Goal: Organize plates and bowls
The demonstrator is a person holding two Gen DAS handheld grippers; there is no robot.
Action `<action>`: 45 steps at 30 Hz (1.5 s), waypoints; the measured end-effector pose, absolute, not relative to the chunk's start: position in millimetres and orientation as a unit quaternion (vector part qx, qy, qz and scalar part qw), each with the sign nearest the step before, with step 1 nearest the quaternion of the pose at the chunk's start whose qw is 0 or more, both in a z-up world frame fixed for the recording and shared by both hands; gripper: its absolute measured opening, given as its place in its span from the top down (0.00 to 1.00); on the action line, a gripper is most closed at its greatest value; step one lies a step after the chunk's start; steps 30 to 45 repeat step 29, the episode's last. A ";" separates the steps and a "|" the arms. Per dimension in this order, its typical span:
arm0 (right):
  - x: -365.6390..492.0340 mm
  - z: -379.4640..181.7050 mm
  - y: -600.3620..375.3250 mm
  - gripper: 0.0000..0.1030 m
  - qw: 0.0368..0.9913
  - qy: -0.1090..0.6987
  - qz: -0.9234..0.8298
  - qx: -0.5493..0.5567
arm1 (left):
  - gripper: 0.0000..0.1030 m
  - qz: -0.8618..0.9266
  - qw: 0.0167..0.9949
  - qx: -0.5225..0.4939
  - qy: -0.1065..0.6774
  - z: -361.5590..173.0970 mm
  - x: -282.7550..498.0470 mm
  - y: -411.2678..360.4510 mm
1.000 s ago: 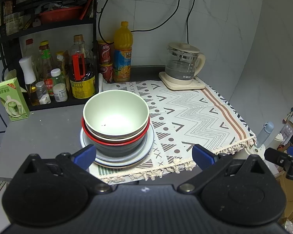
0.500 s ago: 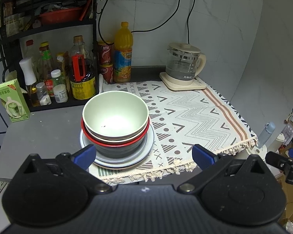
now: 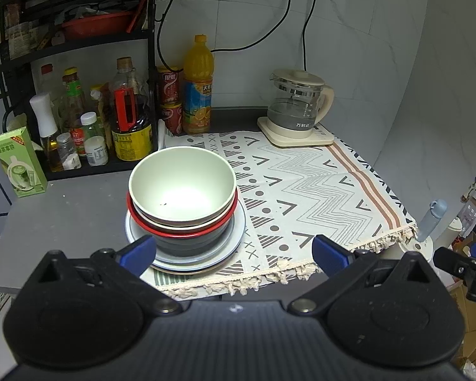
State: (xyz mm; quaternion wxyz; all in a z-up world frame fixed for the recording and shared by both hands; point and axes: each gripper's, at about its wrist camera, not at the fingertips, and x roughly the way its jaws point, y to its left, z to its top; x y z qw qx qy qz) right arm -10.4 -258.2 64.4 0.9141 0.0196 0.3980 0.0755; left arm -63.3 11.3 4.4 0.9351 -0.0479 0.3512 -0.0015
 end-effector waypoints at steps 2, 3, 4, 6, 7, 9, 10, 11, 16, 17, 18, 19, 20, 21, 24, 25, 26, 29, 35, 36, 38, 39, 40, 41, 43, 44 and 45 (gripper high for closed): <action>-10.2 64.7 -258.8 0.01 0.914 0.397 0.076 0.020 | 0.00 -0.002 0.934 -0.049 0.353 4.0 -62.5 9.5; -10.1 64.8 -259.3 0.01 0.914 0.397 0.076 0.020 | 0.00 -0.002 0.934 -0.049 0.354 3.8 -62.3 8.9; -9.6 64.8 -259.2 0.01 0.914 0.397 0.076 0.020 | 0.00 -0.002 0.934 -0.049 0.353 3.9 -62.3 8.3; -9.1 64.8 -259.2 0.01 0.915 0.396 0.076 0.020 | 0.00 -0.003 0.935 -0.049 0.352 4.1 -62.0 8.7; -8.8 65.0 -259.3 0.01 0.915 0.396 0.077 0.019 | 0.00 -0.003 0.935 -0.049 0.352 4.3 -61.9 8.7; -8.3 65.3 -259.3 0.01 0.915 0.395 0.077 0.019 | 0.00 -0.002 0.935 -0.050 0.352 4.2 -61.2 9.4; -7.9 65.4 -259.3 0.01 0.915 0.395 0.077 0.020 | 0.00 -0.002 0.935 -0.050 0.351 4.3 -60.9 9.7; -8.1 65.3 -259.2 0.01 0.915 0.395 0.077 0.020 | 0.00 -0.001 0.935 -0.050 0.351 4.5 -60.5 9.9; -7.9 65.4 -258.3 0.01 0.915 0.395 0.078 0.020 | 0.00 0.001 0.935 -0.050 0.351 4.3 -60.0 11.9; -7.8 65.3 -258.1 0.01 0.915 0.396 0.079 0.020 | 0.00 0.001 0.935 -0.051 0.352 4.1 -59.8 12.5; -7.9 65.4 -257.6 0.01 0.915 0.396 0.079 0.019 | 0.00 0.001 0.934 -0.052 0.352 3.9 -59.9 13.0; -7.7 65.0 -257.5 0.01 0.914 0.396 0.079 0.019 | 0.00 0.001 0.934 -0.053 0.353 3.5 -59.9 13.3; -7.8 64.9 -257.6 0.01 0.914 0.397 0.080 0.020 | 0.00 0.001 0.934 -0.052 0.353 3.3 -60.0 13.3; -7.9 64.9 -257.6 0.01 0.914 0.397 0.080 0.020 | 0.00 0.001 0.934 -0.050 0.354 3.3 -60.3 13.8; -7.2 64.1 -257.6 0.01 0.913 0.400 0.081 0.020 | 0.00 0.002 0.934 -0.045 0.353 4.0 -61.7 12.1; -6.8 63.9 -257.1 0.01 0.912 0.402 0.081 0.020 | 0.00 0.003 0.934 -0.045 0.354 4.5 -62.1 12.1; -6.6 63.8 -257.2 0.01 0.911 0.404 0.082 0.021 | 0.00 0.004 0.934 -0.046 0.355 5.0 -62.6 12.7; -4.5 62.7 -254.0 0.01 0.908 0.408 0.087 0.022 | 0.00 0.007 0.931 -0.047 0.361 5.9 -63.7 14.6; -4.5 62.7 -254.0 0.01 0.908 0.408 0.087 0.022 | 0.00 0.007 0.931 -0.047 0.361 5.9 -63.7 14.6; -4.5 62.7 -254.0 0.01 0.908 0.408 0.087 0.022 | 0.00 0.007 0.931 -0.047 0.361 5.9 -63.7 14.6; -4.5 62.7 -254.0 0.01 0.908 0.408 0.087 0.022 | 0.00 0.007 0.931 -0.047 0.361 5.9 -63.7 14.6; -4.5 62.7 -254.0 0.01 0.908 0.408 0.087 0.022 | 0.00 0.007 0.931 -0.047 0.361 5.9 -63.7 14.6; -4.5 62.7 -254.0 0.01 0.908 0.408 0.087 0.022 | 0.00 0.007 0.931 -0.047 0.361 5.9 -63.7 14.6; -4.5 62.7 -254.0 0.01 0.908 0.408 0.087 0.022 | 0.00 0.007 0.931 -0.047 0.361 5.9 -63.7 14.6; -4.5 62.7 -254.0 0.01 0.908 0.408 0.087 0.022 | 0.00 0.007 0.931 -0.047 0.361 5.9 -63.7 14.6; -4.5 62.7 -254.0 0.01 0.908 0.408 0.087 0.022 | 0.00 0.007 0.931 -0.047 0.361 5.9 -63.7 14.6; -4.5 62.7 -254.0 0.01 0.908 0.408 0.087 0.022 | 0.00 0.007 0.931 -0.047 0.361 5.9 -63.7 14.6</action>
